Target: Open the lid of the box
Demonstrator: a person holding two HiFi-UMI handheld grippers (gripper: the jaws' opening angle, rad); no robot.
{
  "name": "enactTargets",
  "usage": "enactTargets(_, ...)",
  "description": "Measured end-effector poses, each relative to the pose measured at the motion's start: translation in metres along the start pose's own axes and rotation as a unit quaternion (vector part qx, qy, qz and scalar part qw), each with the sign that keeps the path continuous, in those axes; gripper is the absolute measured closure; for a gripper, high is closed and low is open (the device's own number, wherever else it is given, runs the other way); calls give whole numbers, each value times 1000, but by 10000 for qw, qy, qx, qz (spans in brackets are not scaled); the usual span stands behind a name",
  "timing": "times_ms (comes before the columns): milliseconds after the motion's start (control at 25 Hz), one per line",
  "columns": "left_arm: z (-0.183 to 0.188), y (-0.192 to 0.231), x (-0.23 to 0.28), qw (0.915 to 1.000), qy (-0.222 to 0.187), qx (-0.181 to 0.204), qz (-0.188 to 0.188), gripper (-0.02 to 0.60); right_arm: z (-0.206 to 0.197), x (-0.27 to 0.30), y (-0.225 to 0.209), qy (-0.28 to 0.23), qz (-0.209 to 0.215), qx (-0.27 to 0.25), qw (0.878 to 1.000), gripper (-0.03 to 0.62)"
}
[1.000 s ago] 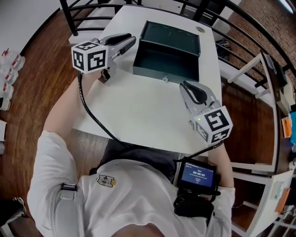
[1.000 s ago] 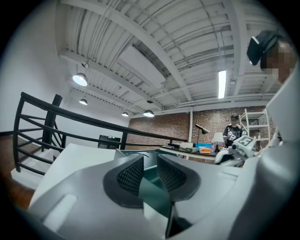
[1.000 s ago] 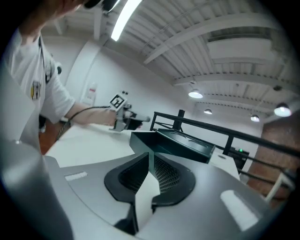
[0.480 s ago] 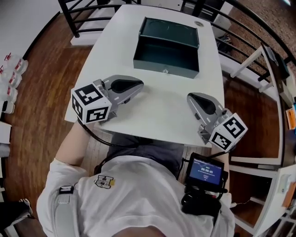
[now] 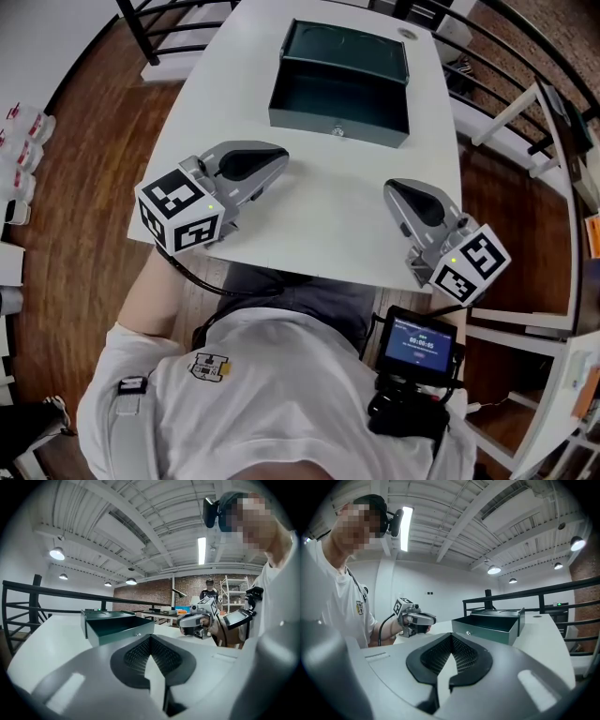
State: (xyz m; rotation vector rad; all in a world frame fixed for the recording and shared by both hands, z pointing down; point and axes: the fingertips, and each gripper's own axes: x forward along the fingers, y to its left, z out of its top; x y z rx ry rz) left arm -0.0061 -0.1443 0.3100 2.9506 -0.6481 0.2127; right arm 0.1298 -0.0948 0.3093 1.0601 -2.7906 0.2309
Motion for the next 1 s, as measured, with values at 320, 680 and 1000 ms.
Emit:
enactTargets(320,3,-1,-2,10000,-55,16,9,581,1,0,0,6,5,4,10000,595)
enactTargets(680,4,-1,-1,10000,-60,18,13,581,2,-1,0,2,2,7,10000,595)
enactTargets(1000,4,-1,-1,10000,-63,19,22,581,2,-1,-1,-3,12,-12,10000,595)
